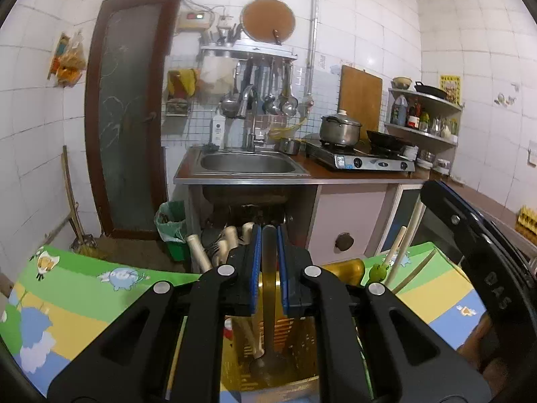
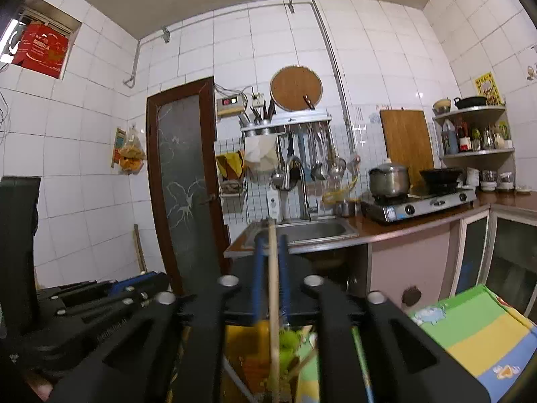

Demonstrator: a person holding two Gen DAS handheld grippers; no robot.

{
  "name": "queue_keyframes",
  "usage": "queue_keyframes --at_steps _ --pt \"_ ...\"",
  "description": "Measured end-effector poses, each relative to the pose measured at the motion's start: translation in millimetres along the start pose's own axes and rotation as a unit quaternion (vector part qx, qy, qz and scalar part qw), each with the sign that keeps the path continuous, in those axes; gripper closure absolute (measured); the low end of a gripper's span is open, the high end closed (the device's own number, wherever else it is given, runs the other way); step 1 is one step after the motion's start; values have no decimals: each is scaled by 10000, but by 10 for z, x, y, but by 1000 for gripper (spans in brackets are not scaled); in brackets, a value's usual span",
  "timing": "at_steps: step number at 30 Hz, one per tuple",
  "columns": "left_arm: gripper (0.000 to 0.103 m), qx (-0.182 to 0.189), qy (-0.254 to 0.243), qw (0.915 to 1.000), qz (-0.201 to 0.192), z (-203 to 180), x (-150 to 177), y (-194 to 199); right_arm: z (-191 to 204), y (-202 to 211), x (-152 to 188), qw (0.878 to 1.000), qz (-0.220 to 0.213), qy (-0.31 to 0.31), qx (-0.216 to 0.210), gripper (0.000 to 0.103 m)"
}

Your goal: Organize utensils

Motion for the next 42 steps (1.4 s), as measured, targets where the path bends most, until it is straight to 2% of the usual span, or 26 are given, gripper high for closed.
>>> queue_keyframes --at_steps 1,2,4,5,7,10,14,18,22,27,32,42 --pt "82 -9 18 10000 7 27 6 53 -13 51 -18 10000 -20 -31 34 38" --pt "74 -30 48 10000 -4 51 4 171 -32 140 -47 9999 -84 -55 88 37" --pt "39 -95 93 9998 -116 100 -11 398 -40 365 -96 9997 -104 90 192 37" --pt "26 -144 103 9997 -185 122 -7 531 -45 465 -103 9996 -74 173 228 37" --pt "16 -246 70 9992 -304 155 46 862 -56 727 -90 9989 -16 347 307 27" --pt "7 -376 30 9985 -395 204 208 1296 -59 1134 27 9987 191 368 283 19" --pt "5 -539 70 9976 -433 286 510 1802 19 1543 265 9971 477 513 307 14" --pt "5 -608 287 9974 -268 405 943 2243 139 1953 607 9954 746 508 314 10" --pt "5 -726 234 9969 -196 419 1345 2522 199 2282 973 9937 980 382 382 8" --pt "5 -866 147 9959 -234 425 1774 2729 246 2486 1294 9908 1204 381 483 6" --pt "5 -1102 104 9933 -331 487 1996 2743 287 2561 1498 9884 1295 538 583 5" --pt "5 -1156 93 9926 -360 513 1965 2735 223 2602 1565 9896 1269 357 577 5"
Point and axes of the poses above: each gripper's, at about its wrist camera, not at the fingertips, and y roughly against the way its jaws point, z to its left, x to its underside, the point moved 8 cm from there along -y, roughly the way its jaws point, and after that the axes turned 2 degrees about -y, right-handed, at the moved point
